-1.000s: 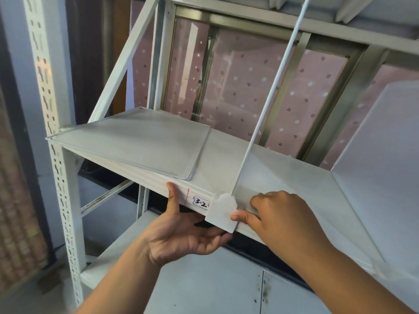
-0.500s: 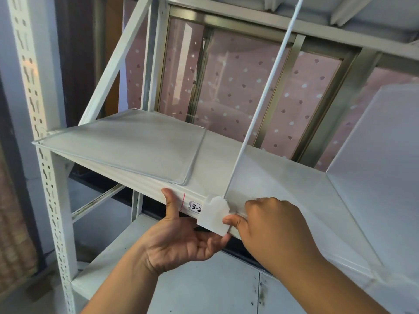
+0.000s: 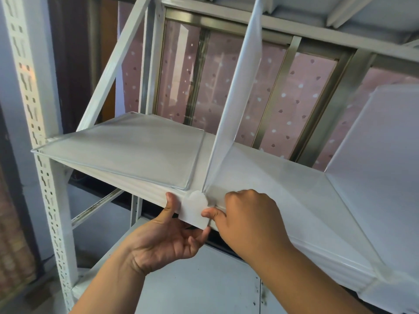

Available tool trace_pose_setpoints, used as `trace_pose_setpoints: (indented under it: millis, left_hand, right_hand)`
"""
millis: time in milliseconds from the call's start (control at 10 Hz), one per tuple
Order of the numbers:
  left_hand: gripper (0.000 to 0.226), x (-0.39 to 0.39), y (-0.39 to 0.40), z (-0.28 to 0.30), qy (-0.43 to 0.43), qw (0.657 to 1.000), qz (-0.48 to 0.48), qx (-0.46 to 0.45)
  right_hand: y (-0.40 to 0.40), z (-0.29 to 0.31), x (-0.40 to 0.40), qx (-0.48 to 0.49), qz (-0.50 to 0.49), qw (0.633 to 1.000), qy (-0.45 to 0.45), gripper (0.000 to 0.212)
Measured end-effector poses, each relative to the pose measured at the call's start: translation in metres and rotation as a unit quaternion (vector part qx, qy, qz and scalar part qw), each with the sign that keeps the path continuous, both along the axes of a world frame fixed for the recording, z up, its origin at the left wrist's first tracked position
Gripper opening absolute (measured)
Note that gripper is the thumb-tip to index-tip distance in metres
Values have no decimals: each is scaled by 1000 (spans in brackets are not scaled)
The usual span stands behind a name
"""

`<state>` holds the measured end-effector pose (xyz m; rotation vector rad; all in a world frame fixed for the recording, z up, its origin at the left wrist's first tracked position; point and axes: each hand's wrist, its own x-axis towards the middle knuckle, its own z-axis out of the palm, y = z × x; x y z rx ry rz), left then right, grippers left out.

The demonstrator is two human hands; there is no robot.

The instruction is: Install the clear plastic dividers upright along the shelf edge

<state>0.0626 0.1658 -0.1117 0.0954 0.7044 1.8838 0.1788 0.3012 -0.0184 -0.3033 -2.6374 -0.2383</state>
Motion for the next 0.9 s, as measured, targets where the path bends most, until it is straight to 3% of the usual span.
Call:
trace_pose_setpoints:
  millis: [200,400,500,600,700,800,900]
  left_hand:
    - [87,8,-9,7,-25,999,29,-23]
    - [79,40,-4,23,-33,986,155,-56]
    - [64,67,4,42,11,966,231,-120]
    - [52,101,15,55,138,920,259,-259]
    - [47,134,23,68,213,893,263,-295]
    - [44,163,41,83,305,865,231,-325]
    - [45,185,61,107,432,807,187,-357]
  right_hand:
    - [5,-3,-1,-12,-18,1000,11,68]
    - [17,-8,4,-9,0,1000,5,64]
    - [35,-15,19,-77,35,996,-14,55]
    - [48,-13,42,-167,74,982,-54,63]
    - [53,-5,69,-192,73,975,-88,69]
    - [65,8,111,-189,46,977,-90,62]
    - [82,19,156,-213,49,975,-47,56]
